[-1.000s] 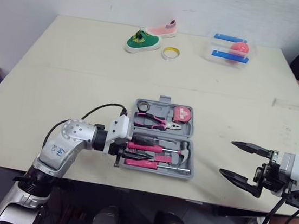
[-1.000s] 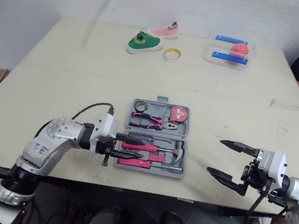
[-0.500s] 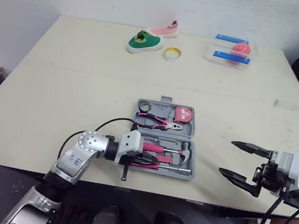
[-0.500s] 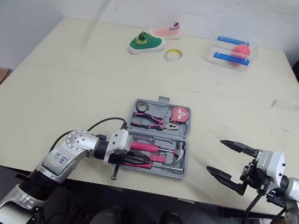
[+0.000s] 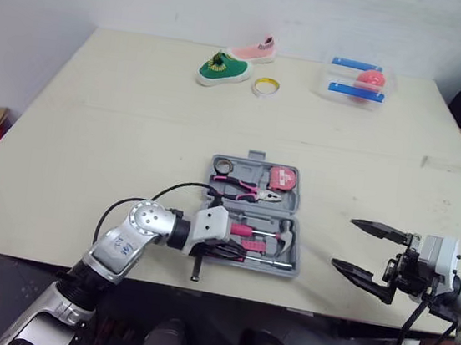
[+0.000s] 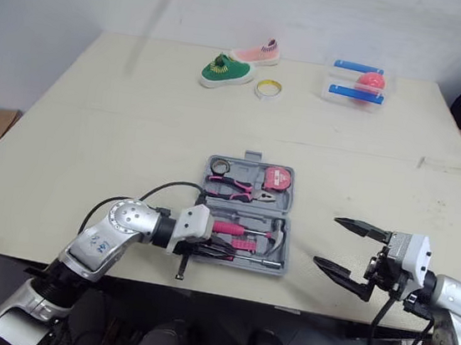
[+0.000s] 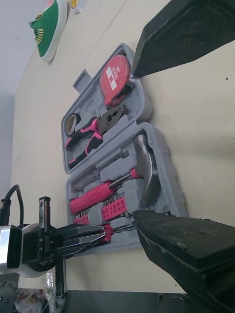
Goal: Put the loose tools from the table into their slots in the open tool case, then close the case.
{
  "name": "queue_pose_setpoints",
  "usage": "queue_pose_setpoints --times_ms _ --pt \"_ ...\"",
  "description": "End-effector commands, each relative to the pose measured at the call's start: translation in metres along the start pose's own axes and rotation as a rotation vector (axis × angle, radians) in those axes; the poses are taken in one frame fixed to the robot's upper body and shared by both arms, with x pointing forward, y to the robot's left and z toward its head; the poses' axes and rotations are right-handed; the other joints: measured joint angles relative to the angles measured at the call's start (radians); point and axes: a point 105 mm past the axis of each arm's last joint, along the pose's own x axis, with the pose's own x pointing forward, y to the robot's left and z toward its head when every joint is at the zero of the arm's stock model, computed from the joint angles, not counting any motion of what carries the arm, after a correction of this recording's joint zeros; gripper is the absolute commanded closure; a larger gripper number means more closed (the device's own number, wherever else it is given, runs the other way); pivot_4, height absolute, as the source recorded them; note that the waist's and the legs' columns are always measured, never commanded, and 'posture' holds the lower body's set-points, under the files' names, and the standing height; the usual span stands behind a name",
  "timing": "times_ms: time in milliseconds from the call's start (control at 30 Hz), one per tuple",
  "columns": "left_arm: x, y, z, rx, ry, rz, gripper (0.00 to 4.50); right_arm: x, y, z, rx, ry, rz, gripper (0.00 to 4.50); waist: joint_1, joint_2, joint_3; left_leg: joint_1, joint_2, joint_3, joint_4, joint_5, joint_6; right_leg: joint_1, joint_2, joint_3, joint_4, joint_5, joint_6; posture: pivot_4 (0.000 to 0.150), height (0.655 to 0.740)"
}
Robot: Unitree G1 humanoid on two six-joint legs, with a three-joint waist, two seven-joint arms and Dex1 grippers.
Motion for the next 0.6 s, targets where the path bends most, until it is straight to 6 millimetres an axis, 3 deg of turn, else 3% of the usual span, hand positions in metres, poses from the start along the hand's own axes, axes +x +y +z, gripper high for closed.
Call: queue_pose_setpoints --times_ms 33,67,100,200,333,433,500,600 --pt "0.003 -0.012 -0.061 -0.127 0.170 0.041 4.44 0.004 -0.004 0.007 -0.014 -0.016 -0.038 0.00 -0.001 0.001 -0.001 0.006 0.000 0.000 -0.002 -0.003 0.004 0.006 0.000 0.000 -0.002 0.000 0.000 0.150 0.7400" --pt "0.003 -0.010 -0.056 -0.115 0.136 0.053 4.44 0.004 -0.005 0.007 -0.012 -0.015 -0.046 0.00 0.000 0.002 -0.002 0.013 0.001 0.000 -0.004 -0.008 -0.001 0.012 0.000 0.001 -0.005 0.000 -0.001 0.150 0.7400" --pt "0.001 -0.001 -0.036 -0.076 0.023 0.094 4.44 0.006 -0.008 0.008 0.005 -0.014 -0.056 0.00 0.000 0.004 -0.004 0.013 0.001 0.000 -0.004 -0.008 -0.001 0.013 0.000 0.001 -0.006 0.000 -0.001 0.150 0.7400" --pt "-0.028 0.023 0.016 0.018 -0.272 0.225 4.44 0.013 -0.022 0.005 0.055 0.026 -0.124 0.00 -0.001 0.005 -0.001 0.012 0.002 0.001 -0.005 -0.008 -0.001 0.011 0.000 0.002 -0.006 0.000 -0.001 0.150 0.7400" --pt "-0.060 0.037 0.034 0.026 -0.377 0.306 4.44 0.020 -0.032 -0.003 0.073 0.077 -0.146 0.00 -0.005 -0.001 0.004 0.005 0.003 0.001 -0.005 -0.002 0.000 0.002 0.001 0.000 -0.002 -0.001 -0.003 0.150 0.7400" --pt "-0.100 0.054 0.022 -0.010 -0.308 0.425 4.50 0.030 -0.044 -0.020 0.052 0.143 -0.142 0.86 -0.010 -0.001 0.005 0.003 0.003 0.002 -0.007 0.001 -0.006 -0.001 0.002 0.000 -0.002 -0.002 -0.003 0.150 0.7400" --pt "-0.120 0.060 0.005 -0.023 -0.231 0.502 4.50 0.038 -0.047 -0.035 0.023 0.220 -0.105 1.99 -0.019 -0.002 0.005 -0.004 0.001 0.003 -0.006 0.002 -0.004 -0.008 0.002 -0.002 0.000 -0.001 -0.003 0.150 0.7400" --pt "-0.130 0.064 -0.009 -0.054 -0.175 0.549 4.50 0.047 -0.048 -0.047 0.005 0.271 -0.065 3.55 -0.027 -0.002 0.006 -0.005 -0.001 0.004 -0.005 0.003 -0.003 -0.009 0.002 -0.005 0.000 -0.001 -0.002 0.150 0.7400"
